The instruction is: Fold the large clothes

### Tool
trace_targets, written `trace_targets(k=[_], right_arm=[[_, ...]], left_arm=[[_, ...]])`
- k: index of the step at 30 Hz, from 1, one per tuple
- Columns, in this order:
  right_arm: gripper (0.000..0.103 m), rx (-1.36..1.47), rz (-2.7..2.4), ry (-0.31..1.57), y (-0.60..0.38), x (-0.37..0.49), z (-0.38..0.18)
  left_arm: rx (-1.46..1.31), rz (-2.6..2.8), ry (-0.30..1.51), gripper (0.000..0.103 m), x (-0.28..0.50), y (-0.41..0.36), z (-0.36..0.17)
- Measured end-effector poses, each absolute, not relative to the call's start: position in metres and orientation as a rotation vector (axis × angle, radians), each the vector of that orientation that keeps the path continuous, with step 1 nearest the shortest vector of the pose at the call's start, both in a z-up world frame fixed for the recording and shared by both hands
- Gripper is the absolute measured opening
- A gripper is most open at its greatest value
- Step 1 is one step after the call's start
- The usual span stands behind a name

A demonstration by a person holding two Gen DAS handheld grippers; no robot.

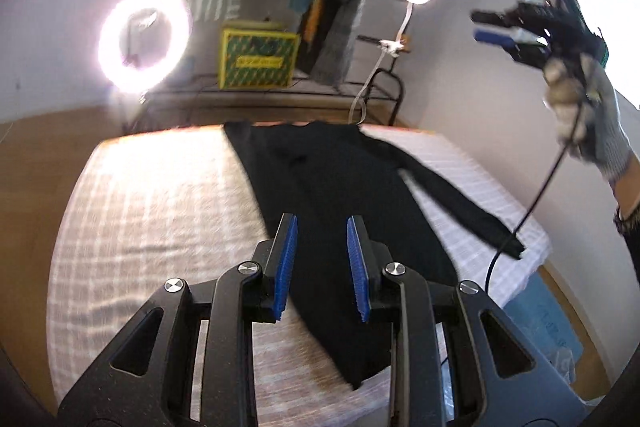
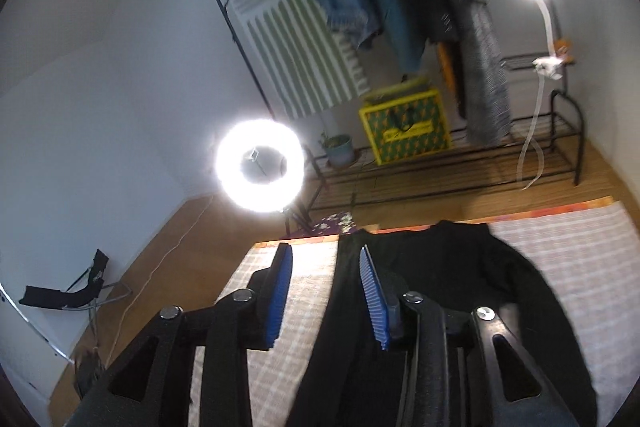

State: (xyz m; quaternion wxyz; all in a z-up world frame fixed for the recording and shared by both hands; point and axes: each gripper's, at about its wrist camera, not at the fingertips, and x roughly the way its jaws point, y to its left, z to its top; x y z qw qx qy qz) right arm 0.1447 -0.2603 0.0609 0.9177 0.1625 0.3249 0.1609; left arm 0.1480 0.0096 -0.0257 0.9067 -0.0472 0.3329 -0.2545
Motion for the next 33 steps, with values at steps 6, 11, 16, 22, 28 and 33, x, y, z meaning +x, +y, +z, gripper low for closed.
trace_targets(k=[6,11,16,22,28,33], right_arm=[[0.042,0.31,0.231,0.681,-0.31,0.074,0.065],[0.049,0.286,0.18,0.705,-0.357,0.032,0.043],[0.049,0.302,0.116,0.785,-0.415,0.014,-0.009],[0.052,0.387,-0.024,0.909,-0.497,0.0,-0.089],[0.054,0.493,-0.163,1.024,-0.56,-0.017,-0.16],[0.055,0.543,-0.252,1.106,-0.586,-0.032,-0.21]], left_arm=[[-0.057,-0.631,0.692,0.024,0.135,-0.044,-0.009],[-0.04,-0.702,0.769,0.024,0.129,-0.102,-0.019],[-0.01,-0.744,0.857,0.024,0.126,-0.165,-0.046],[-0.041,-0.762,0.982,0.024,0.136,-0.214,-0.089],[-0.013,-0.759,1.062,0.024,0.146,-0.243,-0.123],[0.001,-0.758,1.091,0.024,0.15,-0.25,-0.135]])
